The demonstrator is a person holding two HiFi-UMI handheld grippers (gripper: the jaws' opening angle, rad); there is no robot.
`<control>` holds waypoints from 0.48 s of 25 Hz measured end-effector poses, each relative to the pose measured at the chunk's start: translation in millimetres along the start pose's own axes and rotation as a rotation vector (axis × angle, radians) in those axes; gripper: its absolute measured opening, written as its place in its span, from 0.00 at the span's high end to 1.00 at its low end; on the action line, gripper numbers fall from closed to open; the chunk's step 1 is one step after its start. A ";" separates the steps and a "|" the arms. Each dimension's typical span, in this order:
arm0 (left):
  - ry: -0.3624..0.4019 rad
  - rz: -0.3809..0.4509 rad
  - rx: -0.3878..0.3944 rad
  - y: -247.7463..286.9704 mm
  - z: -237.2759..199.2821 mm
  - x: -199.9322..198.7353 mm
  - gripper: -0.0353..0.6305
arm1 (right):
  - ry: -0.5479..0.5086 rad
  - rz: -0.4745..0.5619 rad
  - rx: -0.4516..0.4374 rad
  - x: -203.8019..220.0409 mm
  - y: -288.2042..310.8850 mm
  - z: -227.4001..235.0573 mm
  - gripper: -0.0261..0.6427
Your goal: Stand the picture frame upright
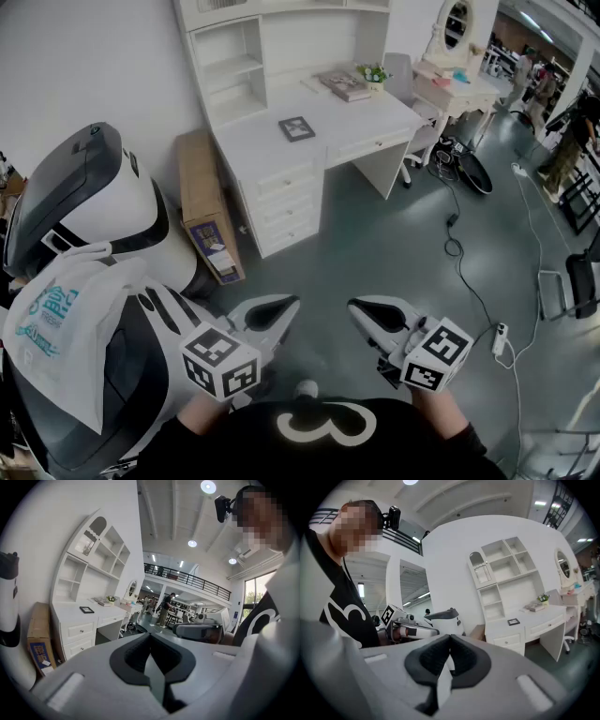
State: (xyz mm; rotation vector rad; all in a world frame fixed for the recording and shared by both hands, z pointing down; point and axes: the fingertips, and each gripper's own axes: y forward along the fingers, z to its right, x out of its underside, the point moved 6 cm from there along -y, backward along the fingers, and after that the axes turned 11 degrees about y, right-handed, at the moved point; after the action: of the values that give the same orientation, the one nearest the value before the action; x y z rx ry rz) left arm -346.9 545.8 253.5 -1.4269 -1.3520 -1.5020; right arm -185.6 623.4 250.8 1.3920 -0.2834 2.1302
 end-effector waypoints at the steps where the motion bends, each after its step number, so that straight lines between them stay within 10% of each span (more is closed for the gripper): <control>1: 0.002 0.000 0.001 1.3 -2.5 -0.2 0.93 | -0.002 0.003 0.004 -1.1 1.5 1.6 0.96; 12: -0.007 0.018 0.001 9.1 -38.7 2.9 0.93 | -0.018 0.013 0.030 -5.4 24.8 1.7 0.96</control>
State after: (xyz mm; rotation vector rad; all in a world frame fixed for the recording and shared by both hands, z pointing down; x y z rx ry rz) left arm -350.0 507.3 263.3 -1.4410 -1.3403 -1.4861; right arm -196.8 600.6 250.0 1.4305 -0.2695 2.1410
